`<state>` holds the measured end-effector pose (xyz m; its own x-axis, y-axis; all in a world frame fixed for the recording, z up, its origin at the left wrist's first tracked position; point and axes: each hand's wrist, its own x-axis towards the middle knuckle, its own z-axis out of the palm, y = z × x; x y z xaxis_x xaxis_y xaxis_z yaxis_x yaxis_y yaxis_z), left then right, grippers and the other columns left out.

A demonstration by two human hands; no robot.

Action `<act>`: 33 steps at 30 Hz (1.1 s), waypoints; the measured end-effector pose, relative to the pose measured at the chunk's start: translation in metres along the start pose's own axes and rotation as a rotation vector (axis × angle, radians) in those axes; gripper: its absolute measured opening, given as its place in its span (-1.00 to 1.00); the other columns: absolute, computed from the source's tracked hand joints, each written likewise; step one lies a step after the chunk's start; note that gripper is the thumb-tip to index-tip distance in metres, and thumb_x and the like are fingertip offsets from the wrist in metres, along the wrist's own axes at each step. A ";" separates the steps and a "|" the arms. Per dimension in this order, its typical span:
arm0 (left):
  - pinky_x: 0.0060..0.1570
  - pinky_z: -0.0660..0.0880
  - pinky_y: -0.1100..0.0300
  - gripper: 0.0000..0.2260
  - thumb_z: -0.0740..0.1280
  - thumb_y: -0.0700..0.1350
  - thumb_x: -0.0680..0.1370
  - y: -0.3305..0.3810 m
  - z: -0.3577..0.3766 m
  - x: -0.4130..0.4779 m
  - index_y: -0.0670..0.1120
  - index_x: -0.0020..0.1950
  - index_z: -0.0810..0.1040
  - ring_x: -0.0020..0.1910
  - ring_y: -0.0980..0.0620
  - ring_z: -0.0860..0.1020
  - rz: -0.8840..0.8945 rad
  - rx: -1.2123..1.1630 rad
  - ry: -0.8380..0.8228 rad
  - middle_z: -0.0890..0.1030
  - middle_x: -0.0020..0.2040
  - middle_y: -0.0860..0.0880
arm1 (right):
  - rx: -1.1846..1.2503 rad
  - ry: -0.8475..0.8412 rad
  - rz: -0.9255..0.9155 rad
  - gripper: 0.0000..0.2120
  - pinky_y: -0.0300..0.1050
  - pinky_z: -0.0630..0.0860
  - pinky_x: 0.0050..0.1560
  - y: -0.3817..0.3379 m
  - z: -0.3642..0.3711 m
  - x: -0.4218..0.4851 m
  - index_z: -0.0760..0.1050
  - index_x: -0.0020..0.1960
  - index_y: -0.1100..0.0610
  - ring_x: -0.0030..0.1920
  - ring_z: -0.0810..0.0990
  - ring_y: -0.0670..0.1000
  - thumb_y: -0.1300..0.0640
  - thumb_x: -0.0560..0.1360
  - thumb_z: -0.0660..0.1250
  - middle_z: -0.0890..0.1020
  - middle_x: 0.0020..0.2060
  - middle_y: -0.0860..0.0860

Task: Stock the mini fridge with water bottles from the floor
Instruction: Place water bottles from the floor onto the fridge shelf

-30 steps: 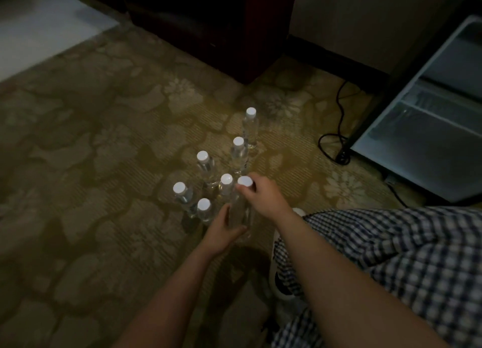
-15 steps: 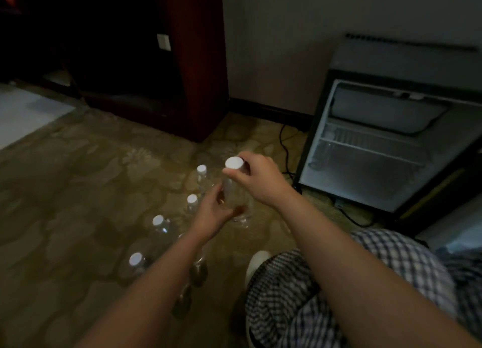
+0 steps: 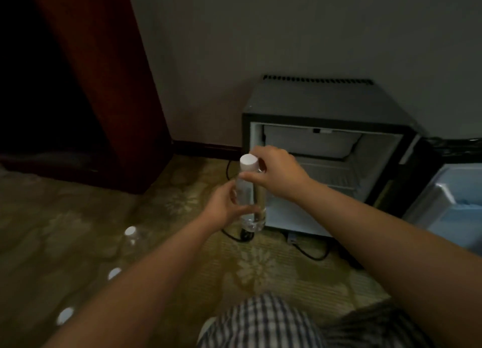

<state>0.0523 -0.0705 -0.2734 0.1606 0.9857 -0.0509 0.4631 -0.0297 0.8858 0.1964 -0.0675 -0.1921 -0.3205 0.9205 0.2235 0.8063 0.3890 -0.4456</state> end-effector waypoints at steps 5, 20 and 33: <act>-0.14 0.49 0.39 -0.57 0.52 -0.20 0.35 -0.012 0.048 0.043 0.02 0.12 0.43 0.00 0.08 0.56 -0.005 -0.090 -0.110 0.57 -0.04 0.08 | -0.026 0.017 0.100 -0.65 -0.03 0.46 -0.07 0.068 0.014 0.005 0.46 0.07 0.08 -0.06 0.50 0.02 -0.16 0.45 0.33 0.50 -0.05 0.01; -0.06 0.46 0.47 -0.56 0.51 -0.18 0.36 -0.111 0.166 0.147 0.04 0.15 0.42 0.03 0.12 0.56 -0.088 -0.051 -0.152 0.58 0.03 0.09 | 0.419 -0.036 0.407 -0.56 -0.23 0.48 0.00 0.227 0.139 0.008 0.42 0.30 0.04 0.04 0.60 -0.06 0.04 0.45 0.40 0.63 0.06 -0.03; 0.16 0.47 0.19 -0.49 0.45 -0.22 0.42 -0.150 0.196 0.215 -0.13 0.34 0.40 0.13 0.03 0.52 -0.243 -0.059 -0.219 0.55 0.18 -0.05 | 0.433 0.029 0.521 -0.54 -0.15 0.47 0.17 0.285 0.193 0.045 0.37 0.35 0.01 0.20 0.55 0.04 0.07 0.48 0.36 0.58 0.22 0.01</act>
<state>0.1878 0.1135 -0.5075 0.2380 0.9037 -0.3559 0.4608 0.2175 0.8604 0.3158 0.0919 -0.4765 0.0741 0.9928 -0.0944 0.5783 -0.1199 -0.8070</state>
